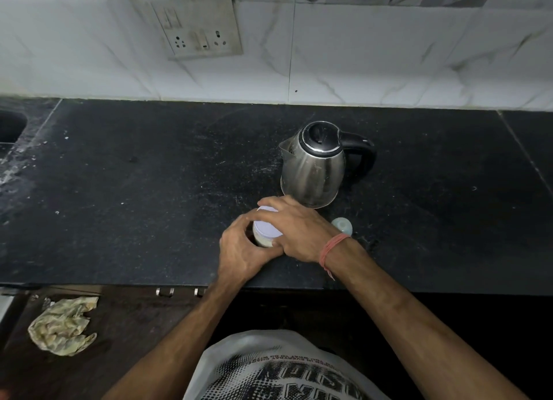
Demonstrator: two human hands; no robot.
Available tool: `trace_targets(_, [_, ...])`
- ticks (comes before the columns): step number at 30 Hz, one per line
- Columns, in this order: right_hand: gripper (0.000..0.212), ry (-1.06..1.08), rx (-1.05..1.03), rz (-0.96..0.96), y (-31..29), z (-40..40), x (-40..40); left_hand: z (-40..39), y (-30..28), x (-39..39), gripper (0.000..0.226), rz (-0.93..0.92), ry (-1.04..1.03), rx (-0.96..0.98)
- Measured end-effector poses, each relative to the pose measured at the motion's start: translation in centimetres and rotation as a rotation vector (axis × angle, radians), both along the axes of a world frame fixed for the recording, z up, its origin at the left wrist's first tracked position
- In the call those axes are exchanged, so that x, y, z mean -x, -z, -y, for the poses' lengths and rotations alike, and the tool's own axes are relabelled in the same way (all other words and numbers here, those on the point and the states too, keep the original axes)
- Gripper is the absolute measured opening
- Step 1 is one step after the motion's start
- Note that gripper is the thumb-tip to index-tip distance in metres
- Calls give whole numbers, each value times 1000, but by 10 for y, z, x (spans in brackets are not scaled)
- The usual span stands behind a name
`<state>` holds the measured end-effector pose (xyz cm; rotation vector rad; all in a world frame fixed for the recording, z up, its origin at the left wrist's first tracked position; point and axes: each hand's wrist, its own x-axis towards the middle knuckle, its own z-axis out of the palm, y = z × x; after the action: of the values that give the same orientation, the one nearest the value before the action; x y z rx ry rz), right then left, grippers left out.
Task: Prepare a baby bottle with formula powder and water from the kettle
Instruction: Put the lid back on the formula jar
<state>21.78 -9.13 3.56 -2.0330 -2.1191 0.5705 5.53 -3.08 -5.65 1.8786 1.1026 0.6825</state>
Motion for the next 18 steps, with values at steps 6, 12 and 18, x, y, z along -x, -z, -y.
trace_targets(6, [66,39,13,240,2,-1,9,5,5,1,79,10,8,27])
trace_targets(12, [90,204,100,454,-22,2,18,5,6,1,87,-28,-10,23])
trace_targets(18, [62,80,29,314,-36,6,9,4,8,0,88,-36,-26,51])
